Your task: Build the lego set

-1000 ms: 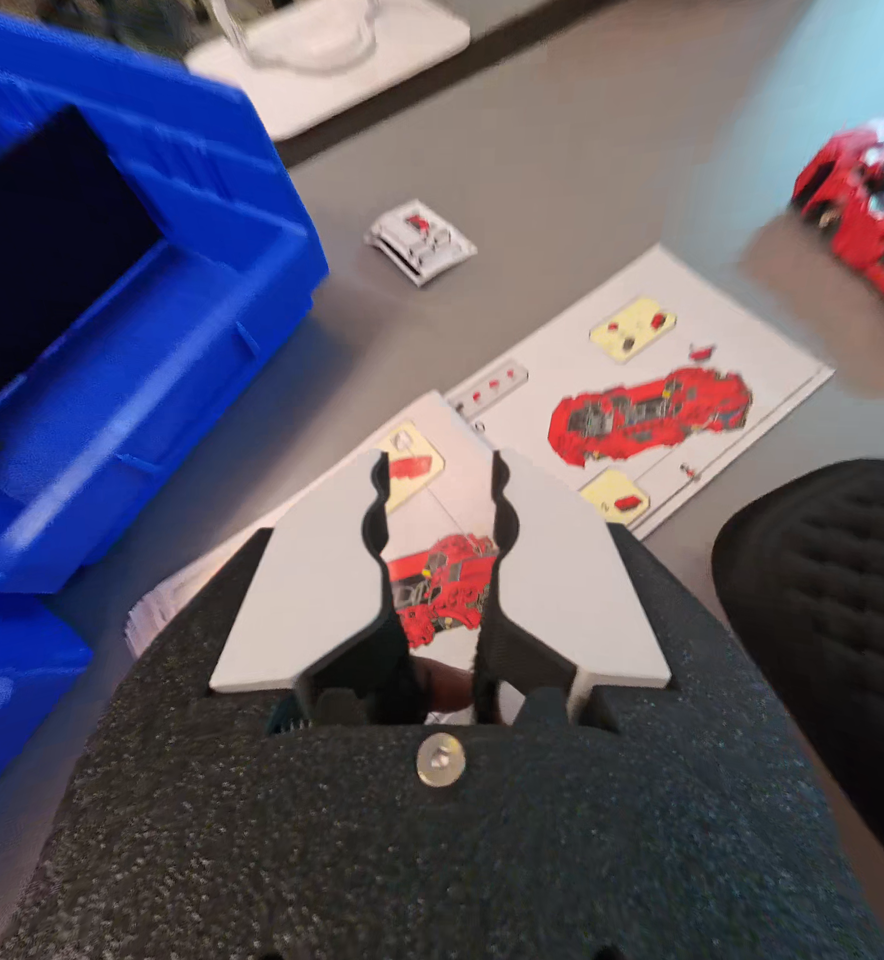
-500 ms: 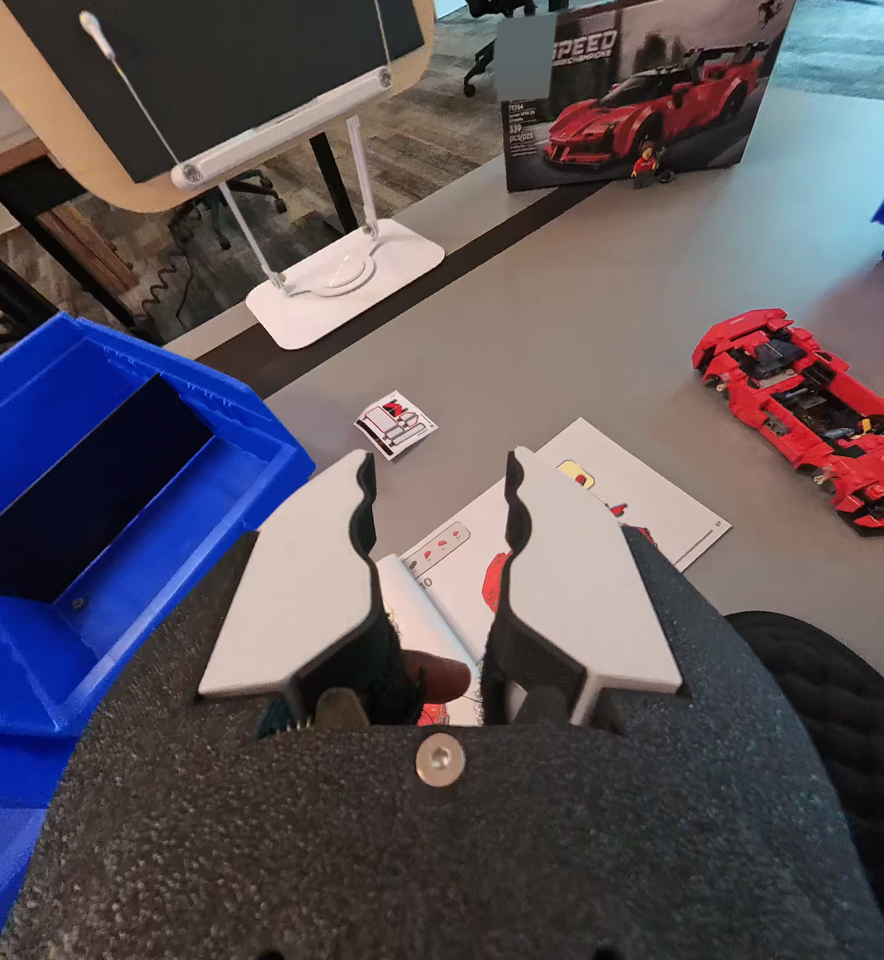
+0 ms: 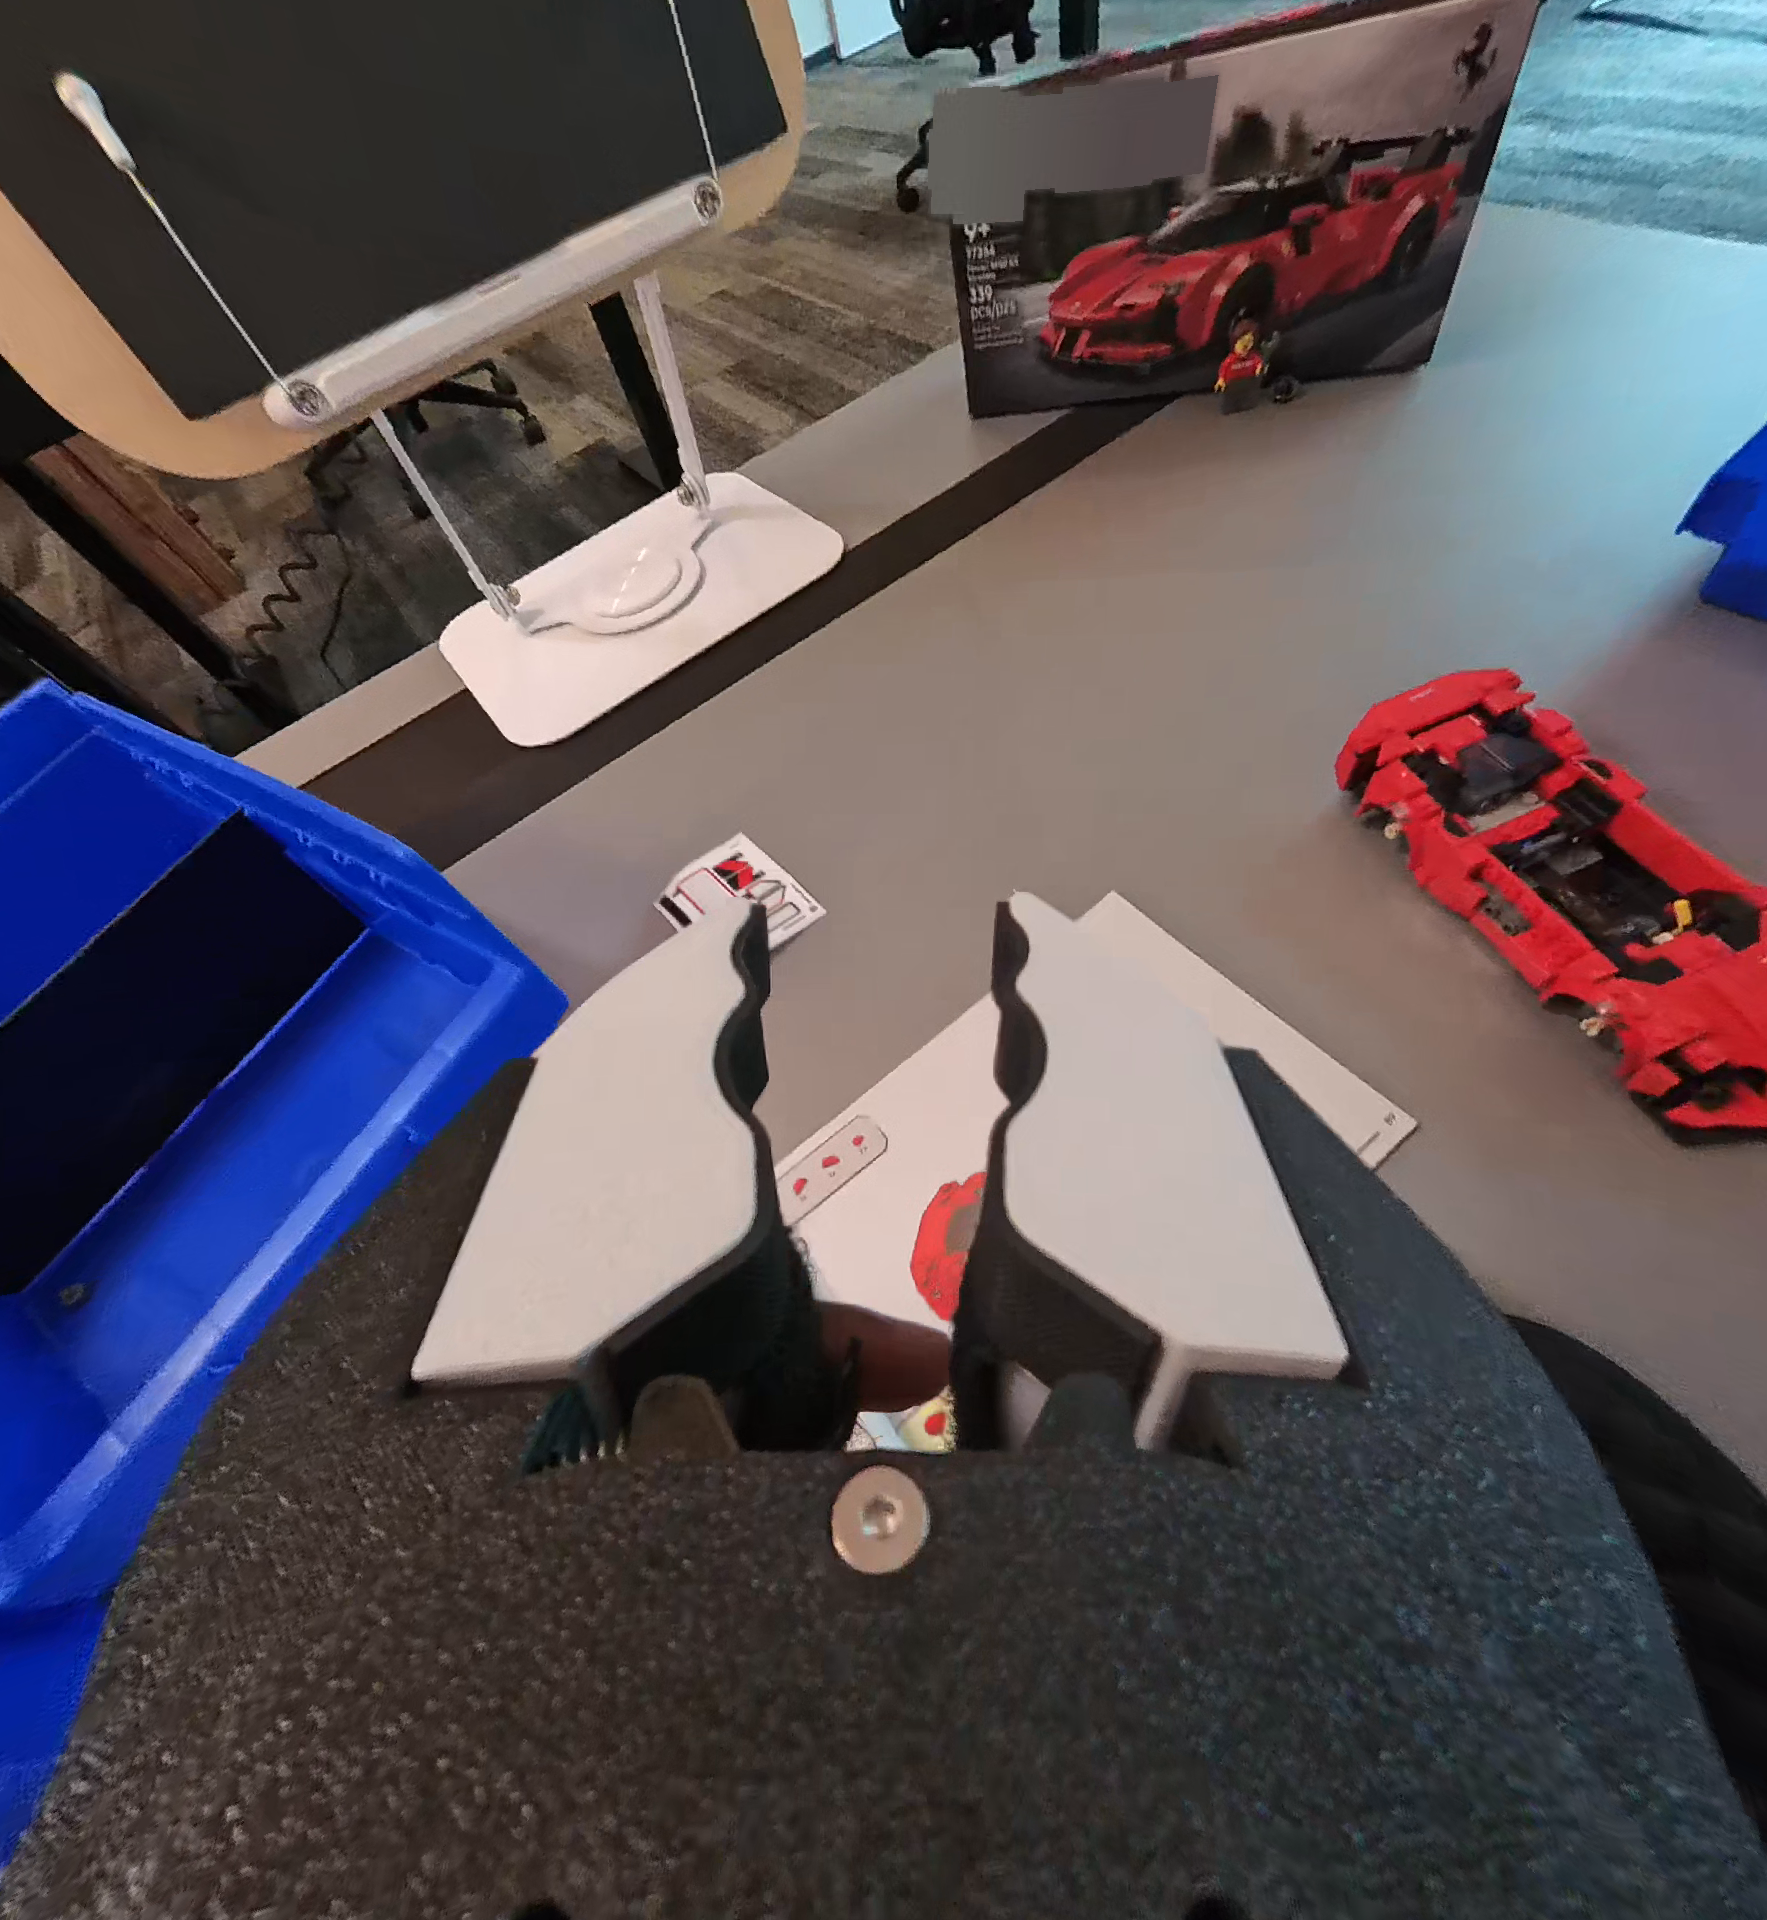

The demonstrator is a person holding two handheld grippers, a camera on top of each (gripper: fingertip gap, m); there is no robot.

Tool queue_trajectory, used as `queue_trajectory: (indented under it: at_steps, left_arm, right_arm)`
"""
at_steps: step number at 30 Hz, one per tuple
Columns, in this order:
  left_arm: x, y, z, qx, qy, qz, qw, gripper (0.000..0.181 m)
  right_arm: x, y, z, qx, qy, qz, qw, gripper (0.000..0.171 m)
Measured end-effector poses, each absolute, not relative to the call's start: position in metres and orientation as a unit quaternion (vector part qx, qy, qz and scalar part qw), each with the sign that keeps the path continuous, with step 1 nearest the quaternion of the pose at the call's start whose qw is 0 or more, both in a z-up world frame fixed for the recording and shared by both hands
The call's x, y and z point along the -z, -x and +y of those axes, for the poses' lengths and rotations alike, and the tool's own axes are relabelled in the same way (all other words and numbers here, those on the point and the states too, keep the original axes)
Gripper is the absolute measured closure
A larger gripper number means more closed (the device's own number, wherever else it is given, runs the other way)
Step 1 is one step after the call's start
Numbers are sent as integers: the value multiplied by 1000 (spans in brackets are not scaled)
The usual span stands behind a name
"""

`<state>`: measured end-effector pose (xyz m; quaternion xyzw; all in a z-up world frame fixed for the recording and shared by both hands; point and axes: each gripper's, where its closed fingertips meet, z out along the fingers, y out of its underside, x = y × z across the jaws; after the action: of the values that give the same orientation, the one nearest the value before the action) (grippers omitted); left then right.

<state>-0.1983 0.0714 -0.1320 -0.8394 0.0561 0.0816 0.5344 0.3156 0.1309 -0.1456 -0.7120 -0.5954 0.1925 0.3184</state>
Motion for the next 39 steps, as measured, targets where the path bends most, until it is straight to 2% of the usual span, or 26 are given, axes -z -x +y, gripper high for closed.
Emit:
queue_trajectory:
  at_steps: [7, 12, 13, 17, 21, 27, 30, 34, 37, 39]
  left_arm:
    - [121, 199, 81, -102, 826, 53, 552, 145]
    - [117, 187, 87, -100, 824, 72, 553, 145]
    - [115, 184, 87, -99, 821, 75, 557, 146]
    - [117, 178, 80, -95, 821, 86, 557, 146]
    - [123, 186, 67, -106, 826, 79, 548, 146]
    - [130, 197, 60, -94, 830, 64, 546, 147]
    - [133, 193, 62, -87, 830, 72, 547, 147]
    - [136, 185, 62, -79, 825, 93, 551, 147]
    - [133, 178, 59, -67, 815, 103, 566, 147]
    - [125, 169, 59, -52, 794, 119, 594, 143]
  right_arm:
    - [175, -322, 130, -181, 712, -617, 281, 171]
    - [169, -273, 142, -211, 671, -639, 310, 169]
    - [177, -264, 147, -208, 666, -656, 289, 161]
    - [238, -258, 167, -146, 650, -729, 155, 154]
    - [267, -259, 175, -130, 652, -739, 109, 151]
    - [278, -262, 181, -109, 661, -735, 108, 149]
    - [281, -263, 179, -108, 661, -736, 97, 155]
    - [281, -263, 178, -111, 659, -738, 92, 155]
    - [265, -258, 179, -144, 669, -719, 118, 155]
    - [234, -247, 180, -195, 680, -686, 169, 156]
